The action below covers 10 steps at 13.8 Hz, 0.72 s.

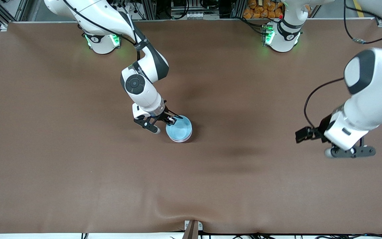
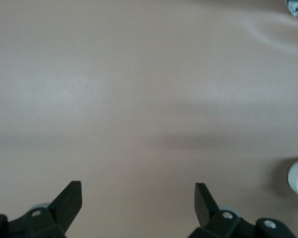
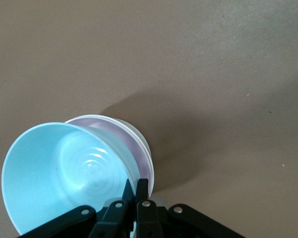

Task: Stack pink and blue bowls on white bowl
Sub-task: 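Open the right gripper and withdraw it from the stacked bowls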

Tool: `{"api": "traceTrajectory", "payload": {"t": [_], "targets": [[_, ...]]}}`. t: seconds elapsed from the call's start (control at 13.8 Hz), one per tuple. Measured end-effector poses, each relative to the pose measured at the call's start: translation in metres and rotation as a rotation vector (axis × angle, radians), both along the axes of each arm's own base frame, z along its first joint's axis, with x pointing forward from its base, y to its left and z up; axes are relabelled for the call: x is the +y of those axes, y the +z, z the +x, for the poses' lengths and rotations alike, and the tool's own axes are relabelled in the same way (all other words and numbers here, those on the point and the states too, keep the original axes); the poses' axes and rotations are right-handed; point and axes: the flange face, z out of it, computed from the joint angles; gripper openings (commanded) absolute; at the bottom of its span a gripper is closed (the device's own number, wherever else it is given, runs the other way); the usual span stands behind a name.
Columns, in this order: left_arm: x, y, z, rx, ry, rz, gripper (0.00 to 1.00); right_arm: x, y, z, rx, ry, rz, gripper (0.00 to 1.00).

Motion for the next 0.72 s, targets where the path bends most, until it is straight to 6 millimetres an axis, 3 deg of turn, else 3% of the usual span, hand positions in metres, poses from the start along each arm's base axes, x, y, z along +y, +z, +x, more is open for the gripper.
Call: {"api": "traceTrajectory", "payload": {"t": [0.07,0.14,0.22,0.43,0.58,0.72], "targets": [[0.0,0.018,-0.012,0.015,-0.003,0.008,1.0,0.0,-0.001,0.0,-0.004,-0.001,0.002,0.25],[0.002,0.036,-0.026,0.038,-0.005,0.019,1.0,0.0,-0.002,0.001,-0.007,-0.001,0.003,0.95],[0.004,0.055,-0.042,0.061,-0.007,0.03,1.0,0.0,-0.001,0.001,-0.009,-0.001,0.004,1.0],[0.009,0.114,-0.088,0.057,-0.008,0.051,1.0,0.0,0.004,0.005,-0.019,-0.004,0.009,1.0],[0.012,0.136,-0.114,0.042,-0.005,0.06,1.0,-0.004,0.021,0.013,-0.03,-0.014,0.014,1.0],[0.013,0.144,-0.131,0.031,-0.006,0.068,1.0,-0.024,0.051,0.027,-0.029,-0.021,0.011,1.0]]}}
